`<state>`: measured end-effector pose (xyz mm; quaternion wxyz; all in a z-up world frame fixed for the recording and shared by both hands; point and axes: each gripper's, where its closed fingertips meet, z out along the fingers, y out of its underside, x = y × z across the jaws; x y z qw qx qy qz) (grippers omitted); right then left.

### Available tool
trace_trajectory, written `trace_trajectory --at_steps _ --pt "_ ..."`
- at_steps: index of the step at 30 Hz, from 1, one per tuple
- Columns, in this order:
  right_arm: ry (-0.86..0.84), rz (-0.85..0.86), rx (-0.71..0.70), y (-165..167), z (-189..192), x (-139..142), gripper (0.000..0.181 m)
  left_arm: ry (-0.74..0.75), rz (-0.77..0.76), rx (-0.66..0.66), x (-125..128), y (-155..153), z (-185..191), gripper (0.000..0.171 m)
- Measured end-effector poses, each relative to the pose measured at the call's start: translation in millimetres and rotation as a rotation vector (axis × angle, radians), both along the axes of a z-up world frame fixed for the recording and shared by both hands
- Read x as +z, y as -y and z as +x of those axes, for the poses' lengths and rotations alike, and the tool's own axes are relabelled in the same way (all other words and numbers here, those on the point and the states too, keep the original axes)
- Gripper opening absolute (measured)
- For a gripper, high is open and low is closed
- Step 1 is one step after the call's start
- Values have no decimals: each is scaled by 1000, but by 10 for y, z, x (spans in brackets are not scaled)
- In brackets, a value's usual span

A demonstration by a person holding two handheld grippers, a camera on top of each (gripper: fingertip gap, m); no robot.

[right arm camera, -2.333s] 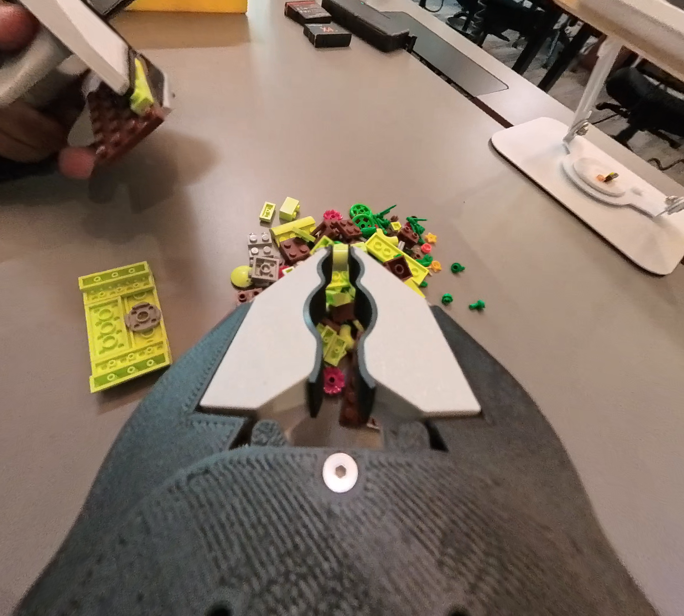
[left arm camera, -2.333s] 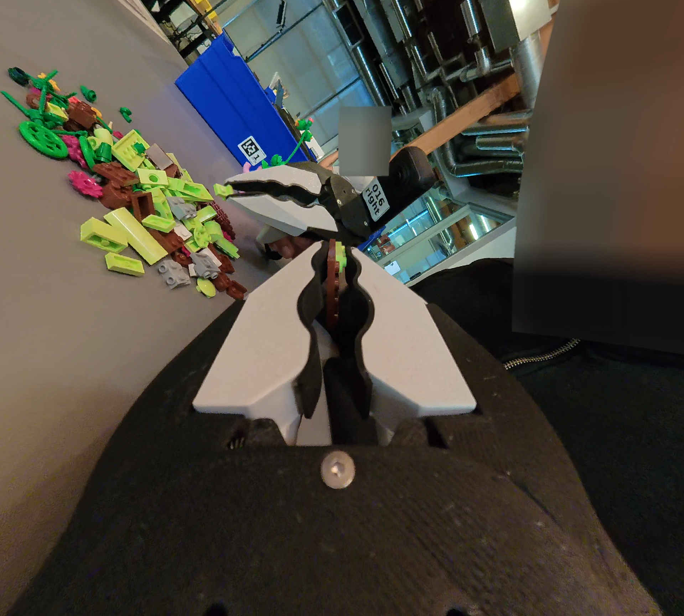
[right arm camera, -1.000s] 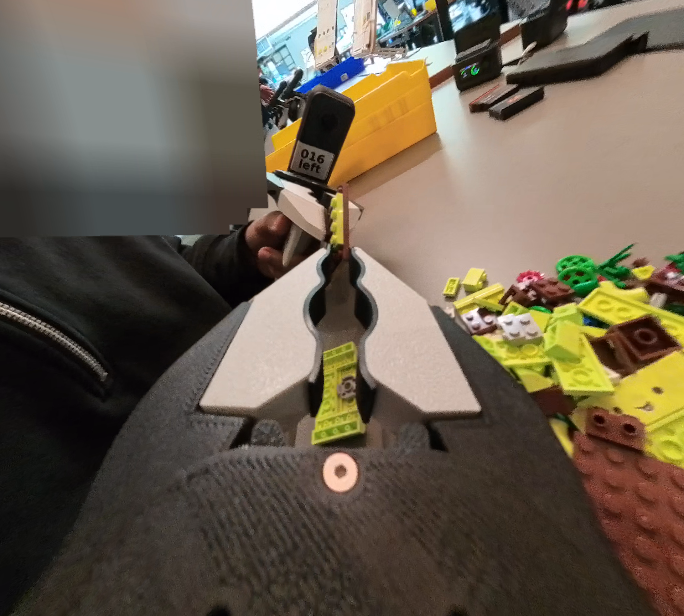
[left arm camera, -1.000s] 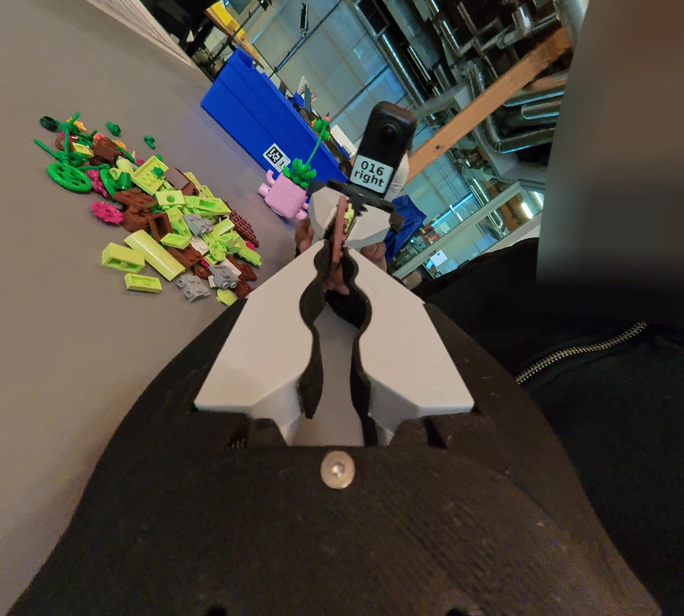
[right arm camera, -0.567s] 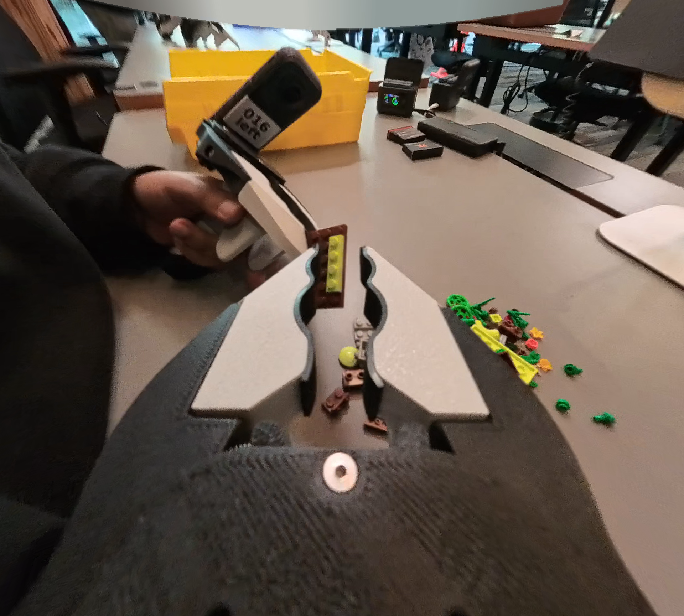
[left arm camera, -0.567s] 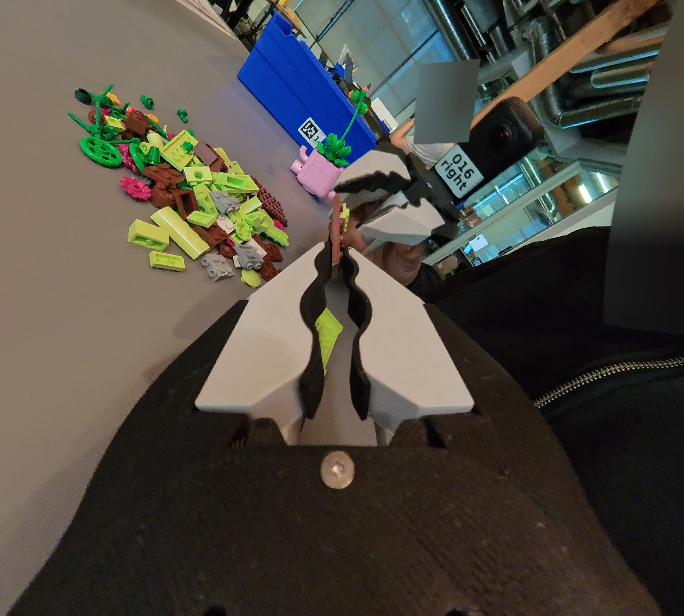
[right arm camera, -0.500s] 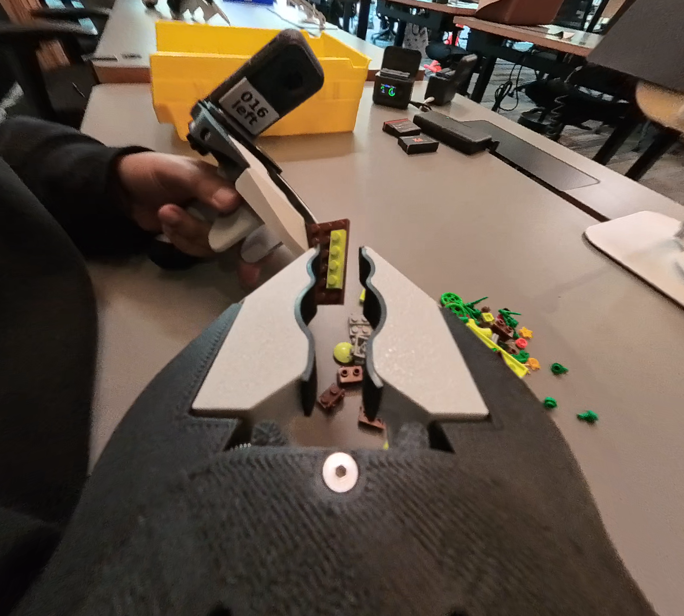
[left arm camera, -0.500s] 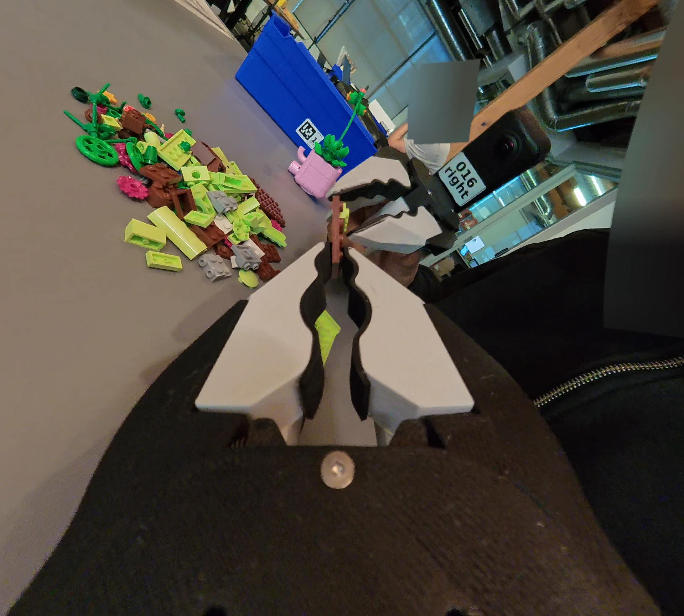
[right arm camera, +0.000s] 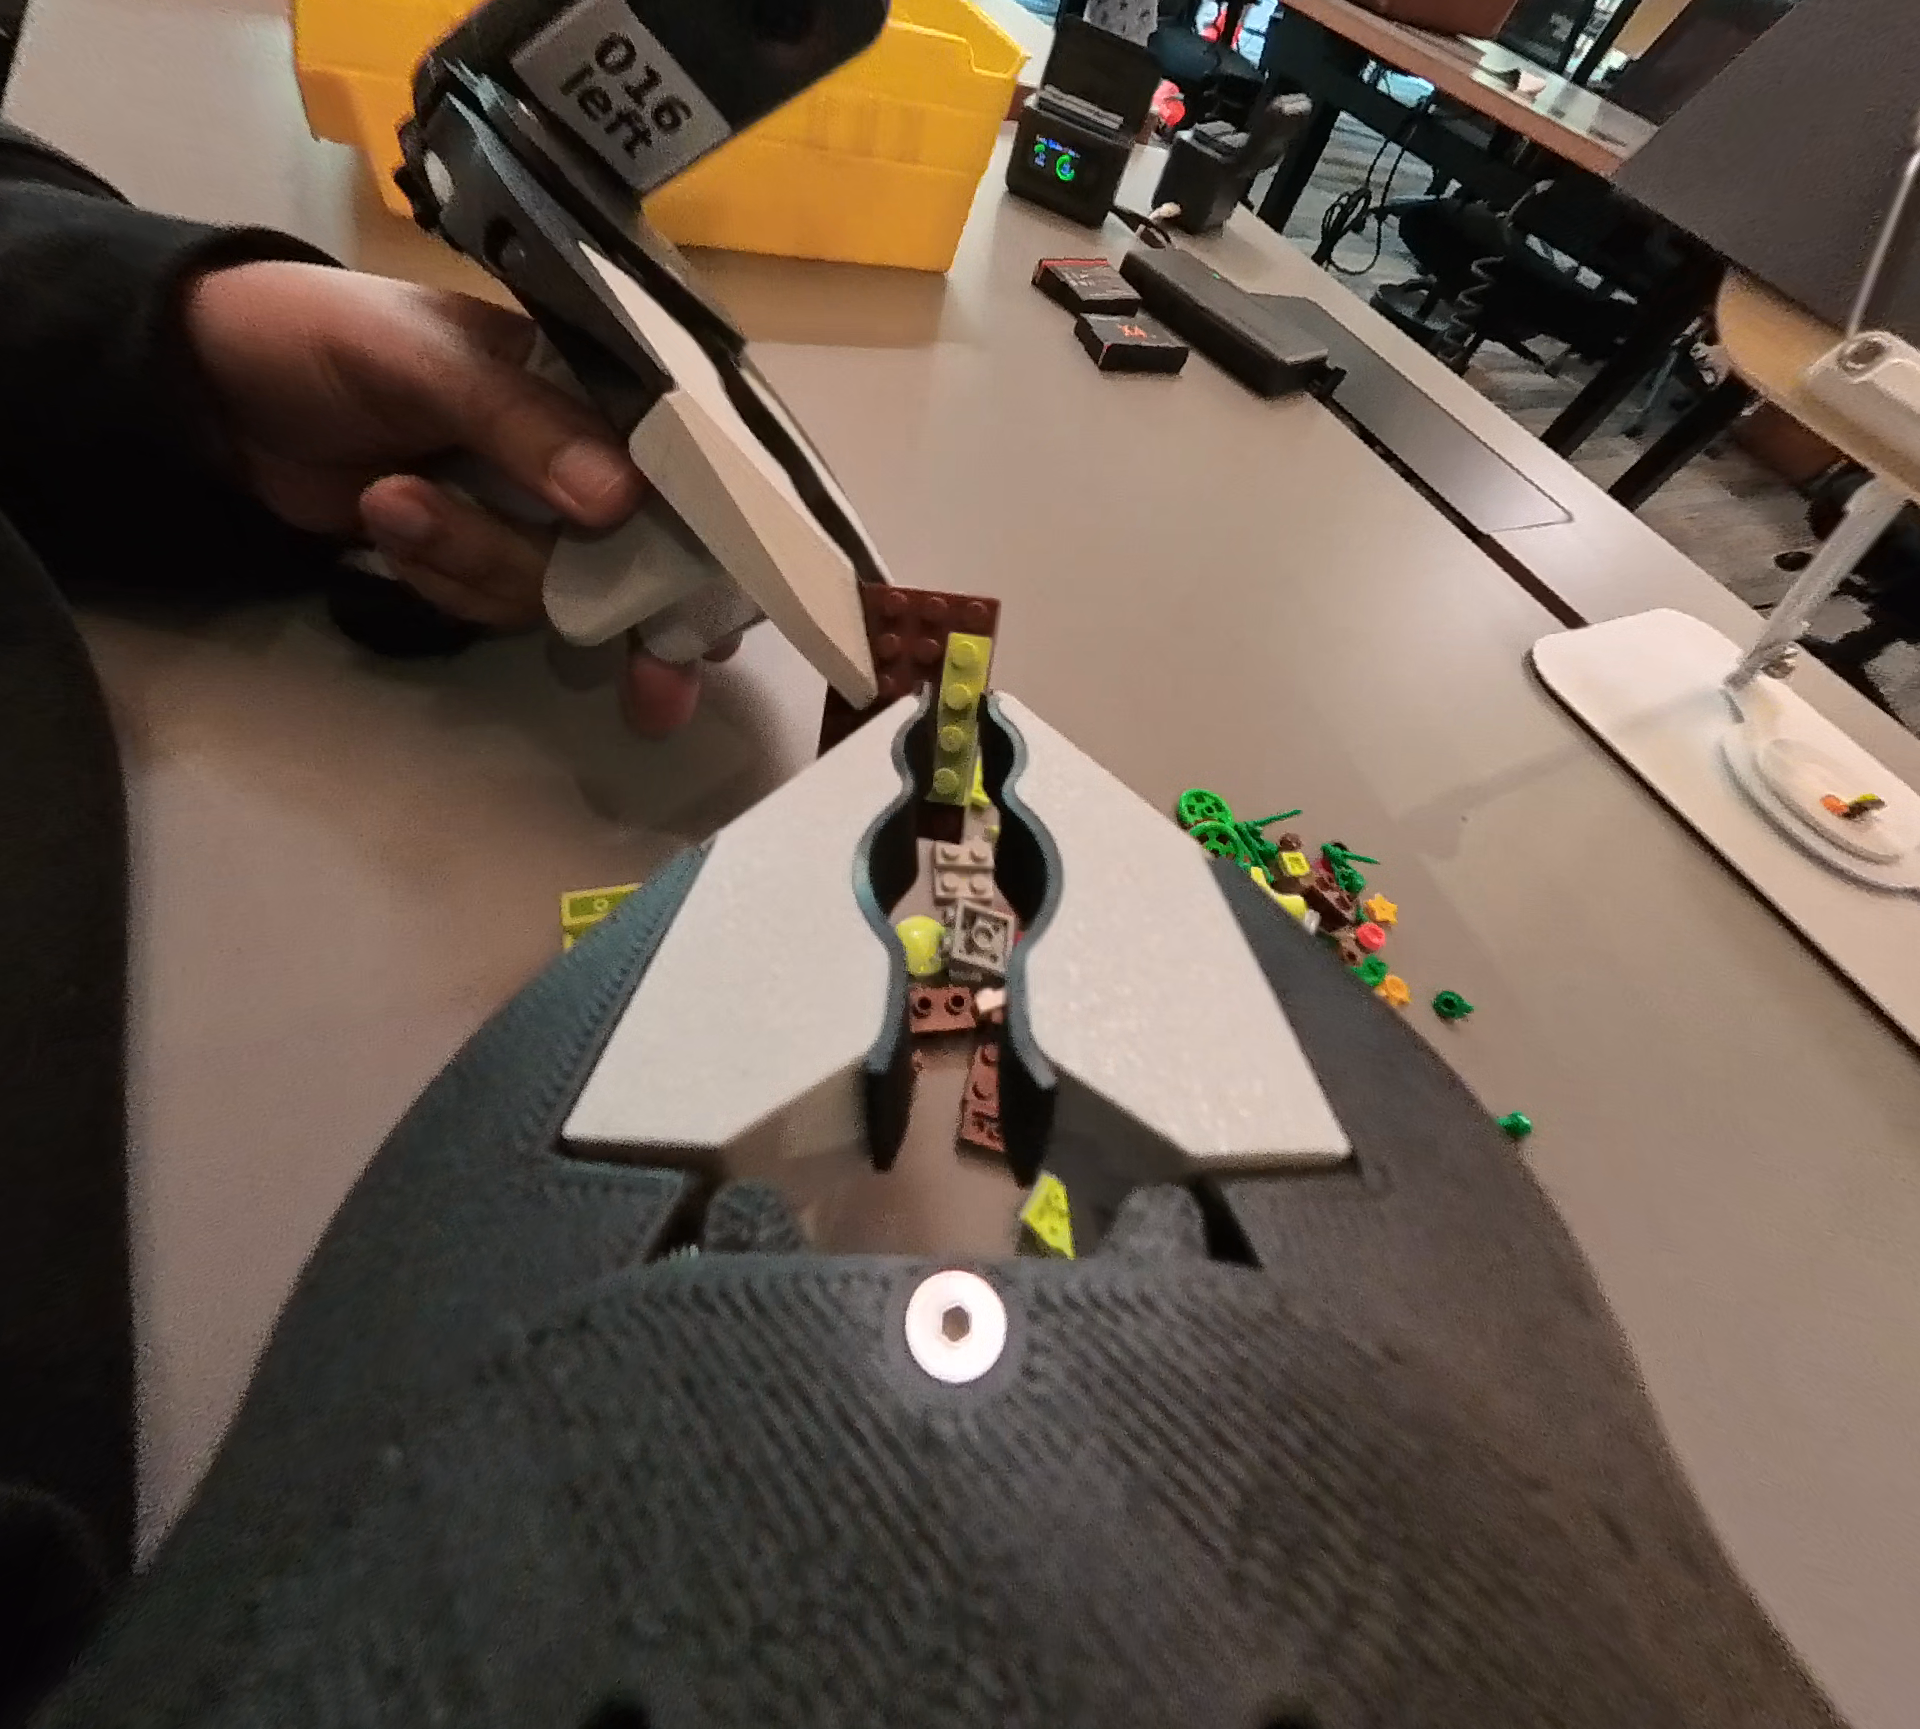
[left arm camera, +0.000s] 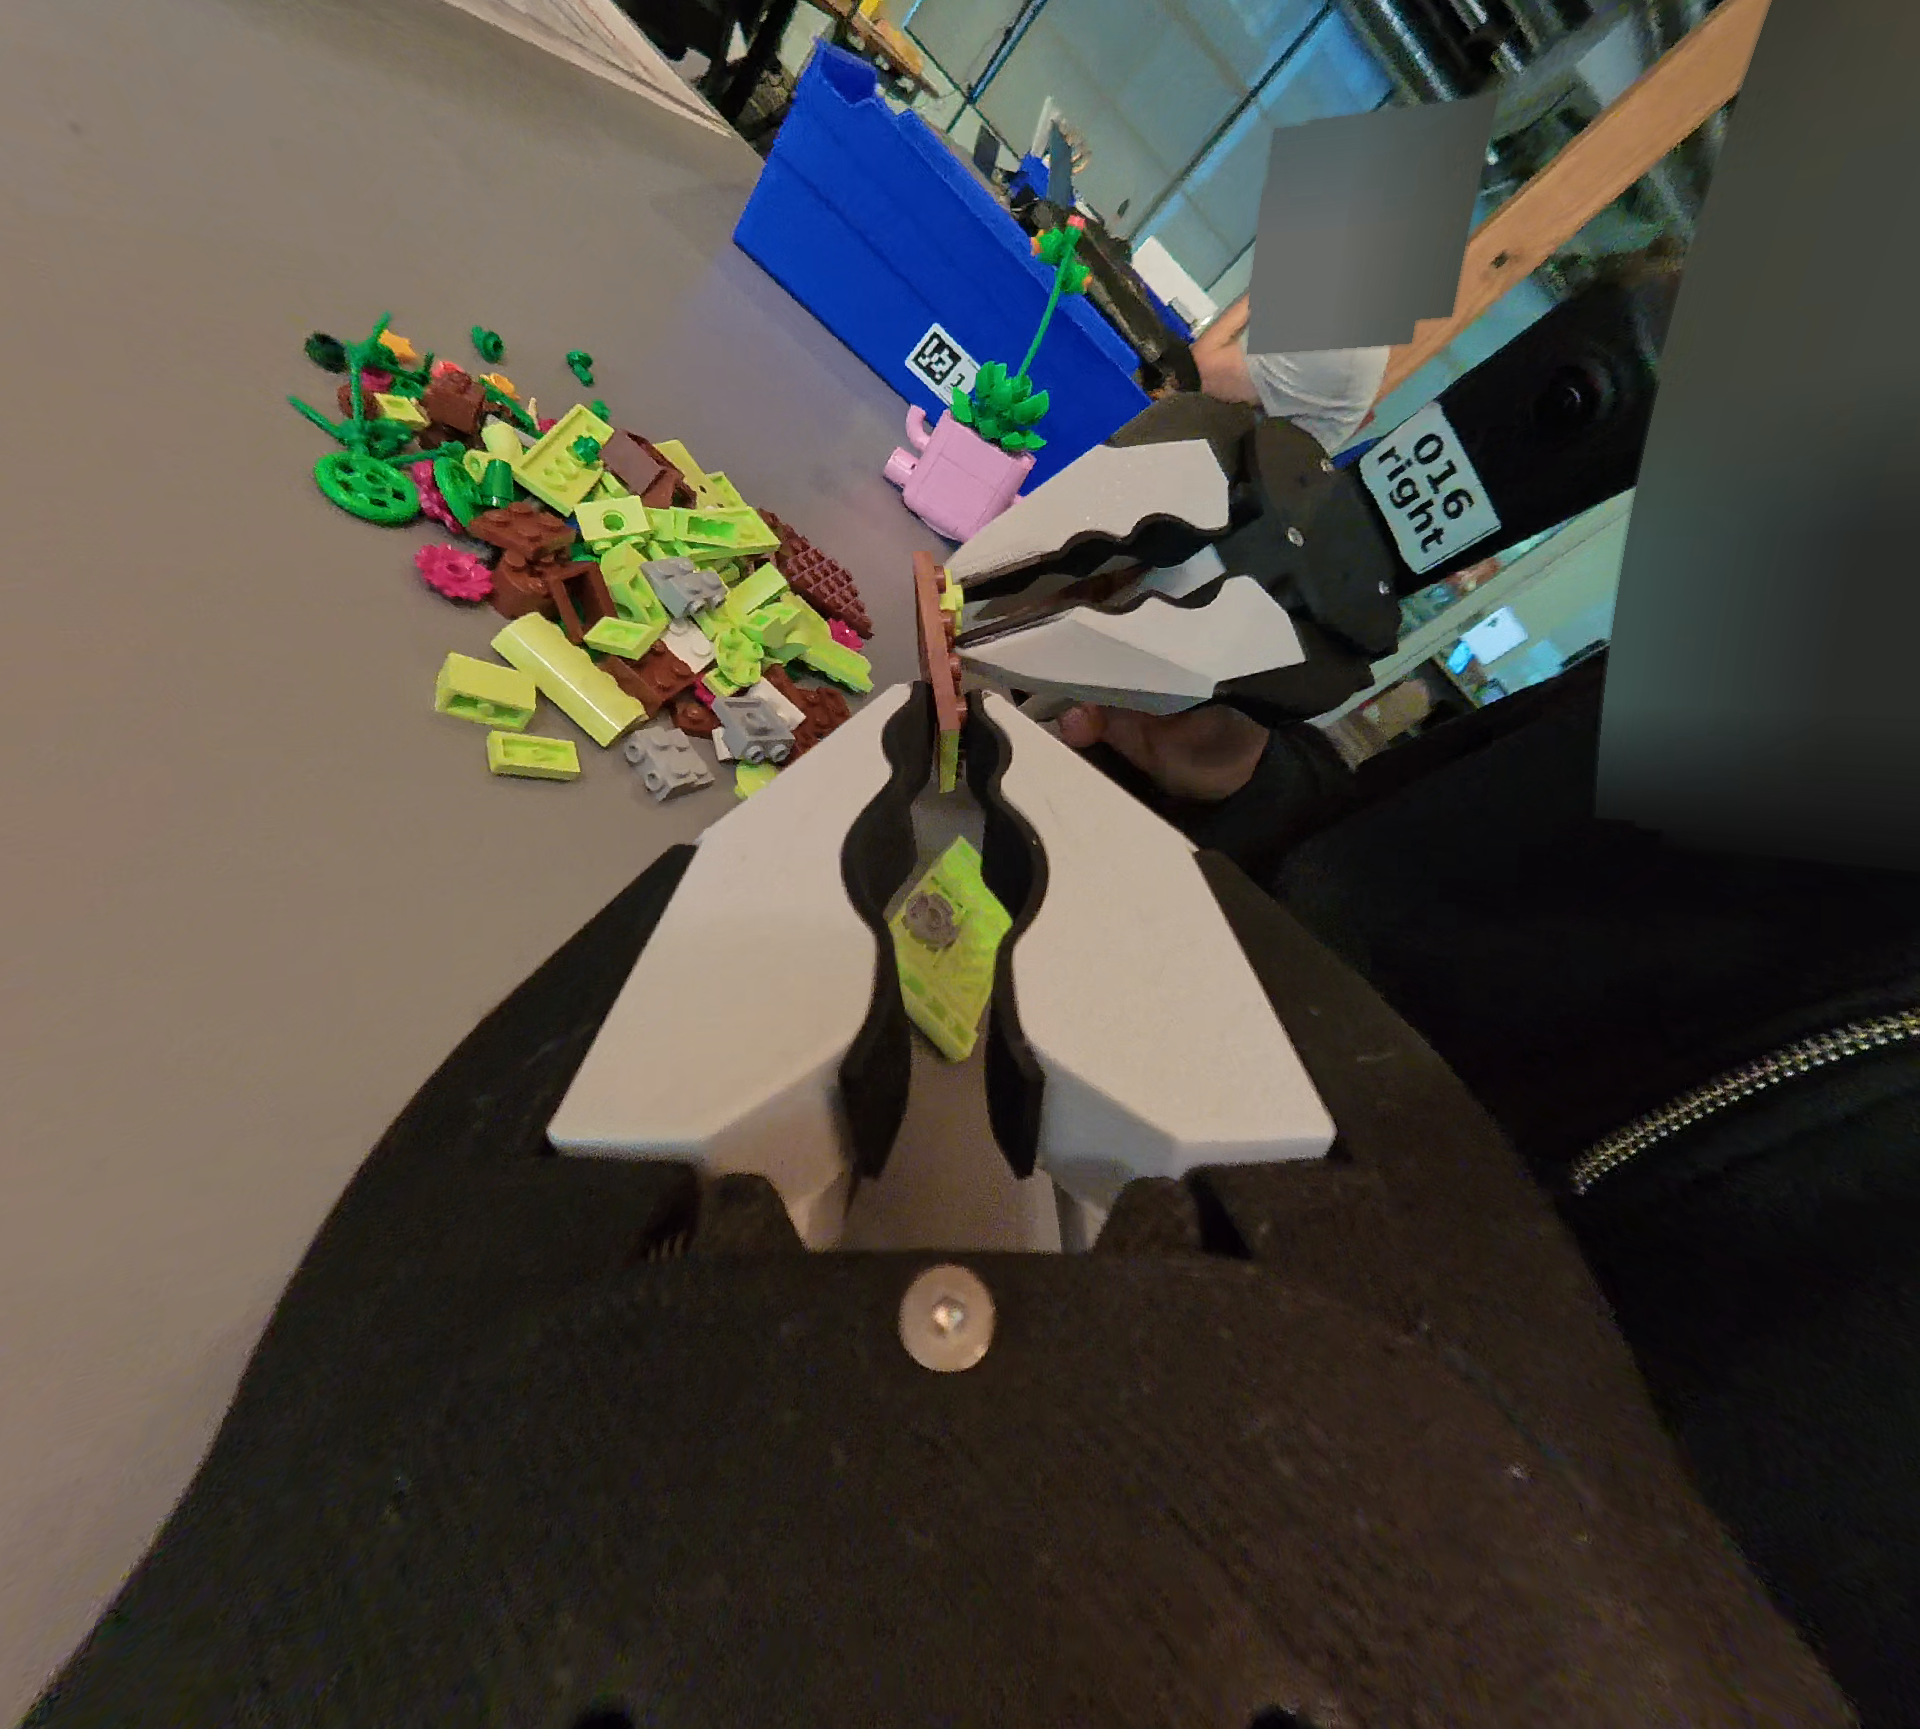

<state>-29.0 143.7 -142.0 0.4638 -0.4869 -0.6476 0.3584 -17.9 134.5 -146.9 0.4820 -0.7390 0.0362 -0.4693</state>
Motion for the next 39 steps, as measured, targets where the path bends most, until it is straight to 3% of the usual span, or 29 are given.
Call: trace_trajectory --at_steps 4,9,13,14,16,18,20,22,25,32,39 --pt "49 13 -37 -23 -4 -56 6 -106 14 38 -38 -19 -7 1" --pt "72 -92 -69 -48 3 -51 5 -329 102 101 -35 -42 -13 1" --pt "64 -96 -92 -79 12 -30 4 -373 103 153 -21 -88 -42 0" --pt "60 -86 -102 -100 25 -24 0 -385 97 178 -26 -111 -75 0" --pt "-13 -85 -127 -180 96 117 0 -520 91 348 -55 -169 -482 0" --pt "-75 -160 -119 -212 125 215 0 -336 82 353 29 -137 -589 0" --pt "-74 -203 -105 -211 91 185 0 -284 95 319 55 -132 -504 0" --pt "-93 -173 -98 -201 59 189 6 -362 135 281 78 -145 -342 1" --pt "-105 -124 -71 -148 9 187 17 -358 155 192 90 -134 -83 0" --pt "-77 -100 -46 -81 -6 147 6 -321 139 150 60 -113 7 0" --pt "-43 -143 -45 -96 2 93 5 -483 175 183 2 -117 4 1"
